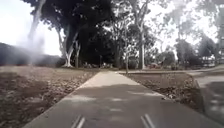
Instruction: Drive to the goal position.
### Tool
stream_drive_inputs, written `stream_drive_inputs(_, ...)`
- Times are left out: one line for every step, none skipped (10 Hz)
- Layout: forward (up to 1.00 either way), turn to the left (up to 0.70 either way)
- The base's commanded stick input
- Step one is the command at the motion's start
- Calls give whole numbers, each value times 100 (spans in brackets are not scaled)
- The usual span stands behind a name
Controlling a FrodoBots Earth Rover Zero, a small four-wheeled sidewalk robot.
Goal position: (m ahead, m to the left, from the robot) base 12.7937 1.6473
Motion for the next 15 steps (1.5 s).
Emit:
stream_drive_inputs(70,0)
stream_drive_inputs(70,0)
stream_drive_inputs(70,0)
stream_drive_inputs(70,0)
stream_drive_inputs(70,0)
stream_drive_inputs(70,0)
stream_drive_inputs(70,0)
stream_drive_inputs(70,0)
stream_drive_inputs(70,0)
stream_drive_inputs(70,0)
stream_drive_inputs(70,0)
stream_drive_inputs(70,0)
stream_drive_inputs(70,0)
stream_drive_inputs(70,0)
stream_drive_inputs(70,0)
